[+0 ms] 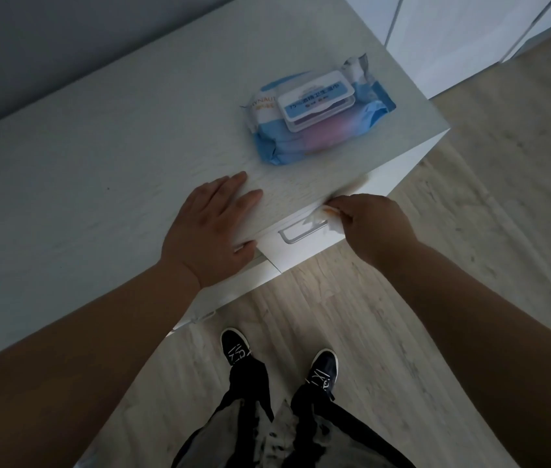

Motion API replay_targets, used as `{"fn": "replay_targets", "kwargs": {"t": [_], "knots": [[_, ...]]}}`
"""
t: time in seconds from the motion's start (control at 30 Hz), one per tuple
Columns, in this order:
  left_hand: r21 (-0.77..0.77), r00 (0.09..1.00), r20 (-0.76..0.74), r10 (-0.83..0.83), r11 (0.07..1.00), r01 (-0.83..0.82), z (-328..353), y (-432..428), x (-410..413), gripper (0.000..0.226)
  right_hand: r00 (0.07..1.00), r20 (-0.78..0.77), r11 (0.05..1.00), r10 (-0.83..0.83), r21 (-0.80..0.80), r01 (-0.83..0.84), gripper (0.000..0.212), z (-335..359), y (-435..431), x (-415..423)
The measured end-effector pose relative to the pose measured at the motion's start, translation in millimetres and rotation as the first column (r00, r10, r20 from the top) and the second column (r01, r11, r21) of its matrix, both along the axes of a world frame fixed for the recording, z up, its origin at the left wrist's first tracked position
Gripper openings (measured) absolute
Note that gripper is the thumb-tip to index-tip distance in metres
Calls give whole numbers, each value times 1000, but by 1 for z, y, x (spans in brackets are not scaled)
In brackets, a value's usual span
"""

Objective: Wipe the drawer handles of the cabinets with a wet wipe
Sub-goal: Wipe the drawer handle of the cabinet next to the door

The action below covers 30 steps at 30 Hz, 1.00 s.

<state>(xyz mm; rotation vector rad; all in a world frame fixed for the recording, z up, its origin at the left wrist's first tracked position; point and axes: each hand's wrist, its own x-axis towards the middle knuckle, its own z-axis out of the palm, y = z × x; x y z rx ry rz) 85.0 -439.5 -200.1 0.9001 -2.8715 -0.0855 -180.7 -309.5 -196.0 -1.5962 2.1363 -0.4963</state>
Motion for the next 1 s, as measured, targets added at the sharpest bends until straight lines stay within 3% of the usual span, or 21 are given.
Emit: {"fn": "replay_targets", "kwargs": {"t": [0.1, 0.17, 0.3, 0.53, 0.8, 0.9, 1.0], "knots": [[0, 1000, 15, -4, 1000, 4, 0, 0, 0, 76, 993, -93, 991, 69, 125, -58, 34, -2, 5, 5], [5, 1000, 20, -9, 1000, 9, 0, -1, 1, 76, 996, -64, 988, 55, 145, -45, 36, -3, 5, 4], [-13, 999, 35, -25, 1000, 25, 1, -1, 0, 76, 991, 108, 996, -75, 58, 69, 26, -1, -1, 1], [-37, 999, -3, -46, 998, 46, -1, -2, 0, 76, 968, 182, 985, -170, -8, 175, 27, -11, 17, 12], [-82, 996, -36, -84, 993, 81, -4, -4, -1, 71, 991, 64, 981, -121, -146, 129, 31, -14, 13, 12], [-73, 998, -21, -61, 996, 60, -3, -3, 0, 73, 997, -13, 992, -74, -102, 72, 31, -21, 14, 10], [-58, 999, -19, -49, 997, 47, -4, -4, 0, 75, 998, 37, 998, -54, -35, 56, 35, -23, 15, 9]]}}
